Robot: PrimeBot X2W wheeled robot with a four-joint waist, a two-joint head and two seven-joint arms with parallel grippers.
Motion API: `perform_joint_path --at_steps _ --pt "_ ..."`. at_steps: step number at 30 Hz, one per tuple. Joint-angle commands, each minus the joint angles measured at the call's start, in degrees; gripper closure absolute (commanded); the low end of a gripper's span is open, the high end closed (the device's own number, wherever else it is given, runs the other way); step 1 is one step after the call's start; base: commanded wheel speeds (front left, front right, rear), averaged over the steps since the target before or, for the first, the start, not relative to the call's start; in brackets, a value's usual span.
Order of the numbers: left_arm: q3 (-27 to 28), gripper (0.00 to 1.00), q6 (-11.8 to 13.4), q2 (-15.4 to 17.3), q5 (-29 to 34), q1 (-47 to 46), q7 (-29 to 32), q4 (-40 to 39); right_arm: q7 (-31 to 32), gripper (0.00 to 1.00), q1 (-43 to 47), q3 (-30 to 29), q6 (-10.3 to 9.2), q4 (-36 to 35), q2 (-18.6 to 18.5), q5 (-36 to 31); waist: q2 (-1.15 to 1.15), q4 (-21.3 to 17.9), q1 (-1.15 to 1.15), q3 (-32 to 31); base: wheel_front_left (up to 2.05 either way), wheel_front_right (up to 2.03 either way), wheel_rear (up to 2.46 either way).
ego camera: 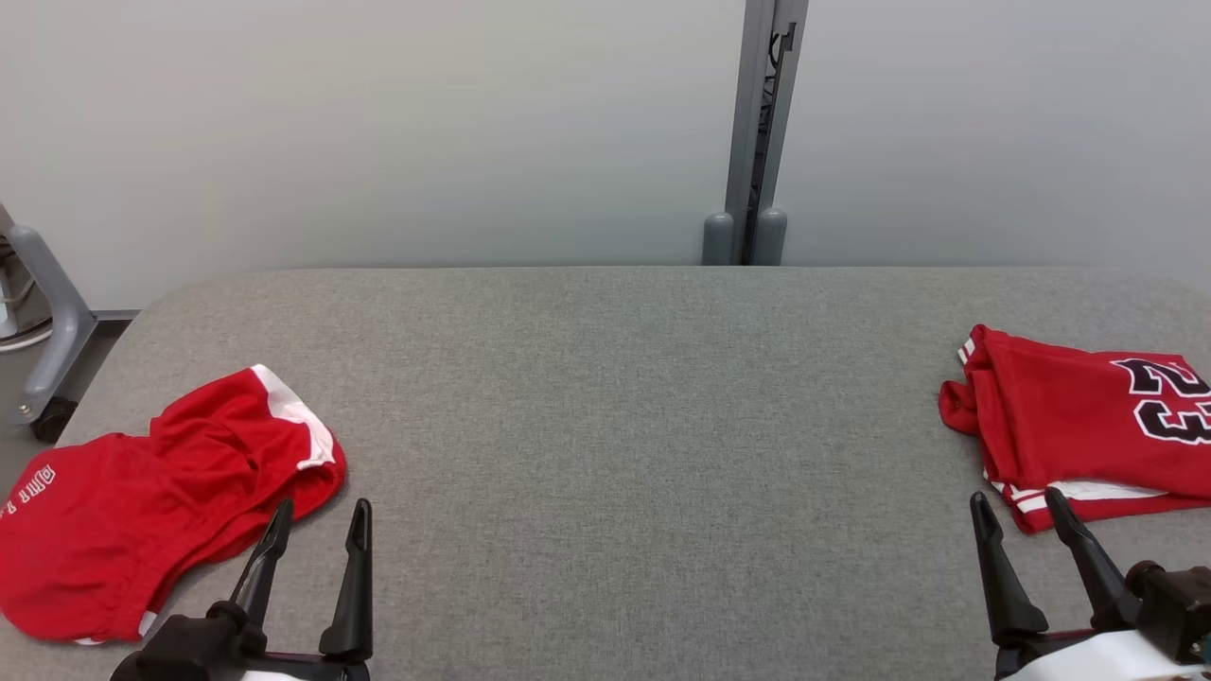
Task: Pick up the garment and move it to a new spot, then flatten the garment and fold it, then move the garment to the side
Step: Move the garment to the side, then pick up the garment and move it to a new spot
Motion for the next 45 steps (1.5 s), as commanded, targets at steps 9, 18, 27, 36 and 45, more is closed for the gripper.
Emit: perform_joint_path --at_steps 9,18,27,36,45 --pt "1.3 0.0 -1.3 -0.5 2.2 -0.9 -0.2 0.4 -0.8 0.0 0.9 1.0 0.11 0.0 0.2 -0.1 0.0 -1.0 0.0 0.5 0.0 0.0 0.0" --pt "1.9 0.0 -2.3 -1.0 3.4 -1.4 -0.2 0.9 -0.9 0.0 0.9 1.4 0.11 0.5 0.3 0.0 0.0 -1.4 0.0 0.9 0.0 0.0 0.0" --pt "2.4 0.0 -3.0 -1.4 4.0 -2.0 -0.3 1.5 -1.2 0.0 0.1 1.9 0.11 0.6 0.6 0.0 0.0 -1.7 0.0 1.1 0.0 0.0 0.0" --pt "2.6 0.0 -3.5 -1.7 4.1 -2.2 -0.3 2.3 -0.8 0.0 -0.1 2.0 0.11 1.0 0.6 0.1 0.0 -1.6 0.0 1.1 0.0 0.0 0.0" --pt "2.9 0.0 -3.4 -1.5 4.0 -2.6 -0.2 3.1 -0.8 0.0 -0.3 2.1 0.11 1.3 0.8 0.2 0.0 0.5 0.0 0.9 0.0 0.0 0.0"
